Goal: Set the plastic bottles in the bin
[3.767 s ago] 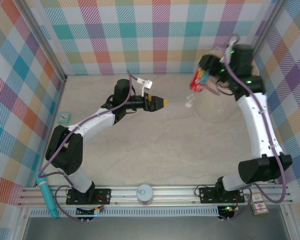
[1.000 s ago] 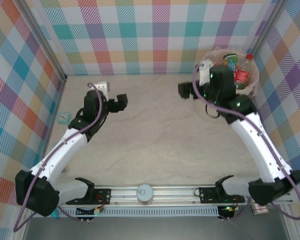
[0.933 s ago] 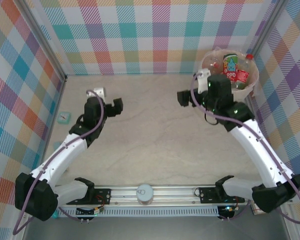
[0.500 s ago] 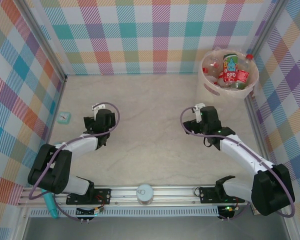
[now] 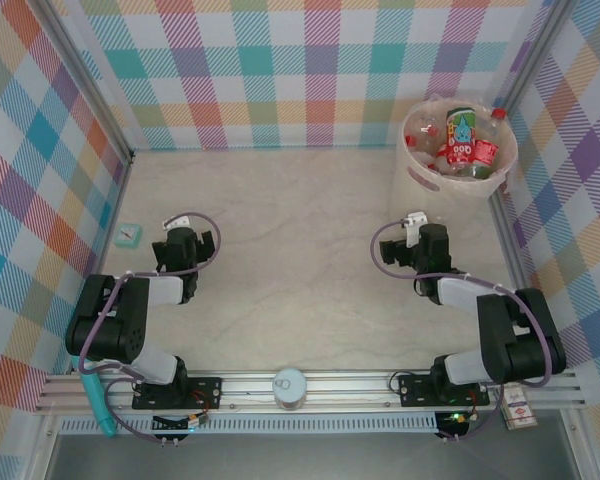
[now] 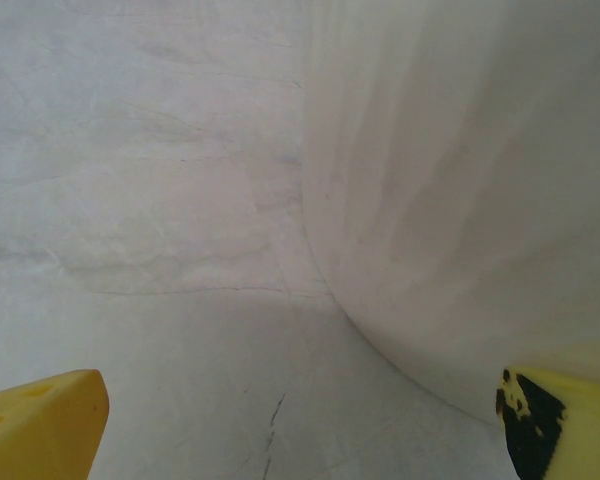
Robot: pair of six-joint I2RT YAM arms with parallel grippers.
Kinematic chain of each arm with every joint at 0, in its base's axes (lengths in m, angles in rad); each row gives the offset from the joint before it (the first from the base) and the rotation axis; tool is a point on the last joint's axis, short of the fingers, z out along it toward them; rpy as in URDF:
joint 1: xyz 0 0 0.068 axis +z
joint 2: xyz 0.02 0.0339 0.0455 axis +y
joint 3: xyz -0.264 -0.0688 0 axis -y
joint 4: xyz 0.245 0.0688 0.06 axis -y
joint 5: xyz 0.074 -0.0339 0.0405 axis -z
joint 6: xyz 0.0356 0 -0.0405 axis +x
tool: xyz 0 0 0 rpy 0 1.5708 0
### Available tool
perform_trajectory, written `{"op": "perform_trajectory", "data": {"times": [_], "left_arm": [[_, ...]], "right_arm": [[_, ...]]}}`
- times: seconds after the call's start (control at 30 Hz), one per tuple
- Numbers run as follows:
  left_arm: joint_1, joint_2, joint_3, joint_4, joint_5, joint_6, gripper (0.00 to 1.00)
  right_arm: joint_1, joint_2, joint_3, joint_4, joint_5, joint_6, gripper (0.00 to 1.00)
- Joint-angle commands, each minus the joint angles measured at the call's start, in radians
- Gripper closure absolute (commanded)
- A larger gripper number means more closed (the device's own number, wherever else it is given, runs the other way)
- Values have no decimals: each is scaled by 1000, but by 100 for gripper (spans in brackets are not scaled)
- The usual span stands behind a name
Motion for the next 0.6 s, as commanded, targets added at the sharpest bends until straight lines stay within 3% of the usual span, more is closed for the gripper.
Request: {"op": "perform_trajectory", "data": {"times": [0.0,0.1,0.2,0.23,0.57], "left_arm": [[0,15,-25,145,105,-3,0],[0,49,-46,218,156,21,0],[0,50,-45,211,158,20,0],[0,48,-44,207,159,20,0],[-1,49,-47,214,156,22,0]], "right_arm": [[-28,42,-16,220,-49,-7,1],[-79,44,-39,258,-82,61,1],[-119,138,-105,478,-110,95,1],[-121,103,-71,352,-118,95,1],[-143,120,-45,329,-122,125,1]]}}
